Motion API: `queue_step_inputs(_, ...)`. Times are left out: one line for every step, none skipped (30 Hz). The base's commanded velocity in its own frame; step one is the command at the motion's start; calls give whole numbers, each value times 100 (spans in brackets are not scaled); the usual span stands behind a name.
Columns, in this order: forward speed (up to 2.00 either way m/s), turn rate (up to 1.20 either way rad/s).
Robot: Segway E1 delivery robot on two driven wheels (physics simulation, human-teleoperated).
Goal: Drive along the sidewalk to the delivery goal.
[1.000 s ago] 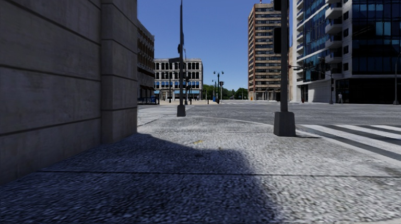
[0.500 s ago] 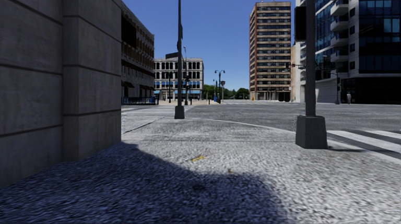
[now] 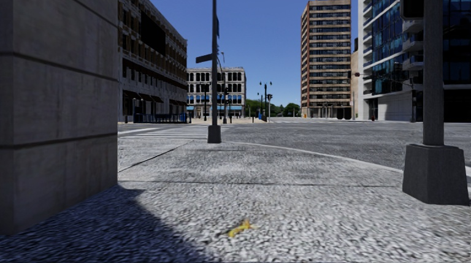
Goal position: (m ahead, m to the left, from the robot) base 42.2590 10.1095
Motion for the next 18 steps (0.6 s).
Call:
queue_step_inputs(200,23)
queue_step_inputs(200,24)
queue_step_inputs(200,24)
queue_step_inputs(200,24)
queue_step_inputs(200,24)
queue_step_inputs(200,24)
queue_step_inputs(200,28)
queue_step_inputs(200,28)
queue_step_inputs(200,37)
queue_step_inputs(200,44)
queue_step_inputs(200,48)
queue_step_inputs(200,48)
queue_step_inputs(200,49)
queue_step_inputs(200,49)
queue_step_inputs(200,49)
queue_step_inputs(200,49)
queue_step_inputs(200,50)
queue_step_inputs(200,51)
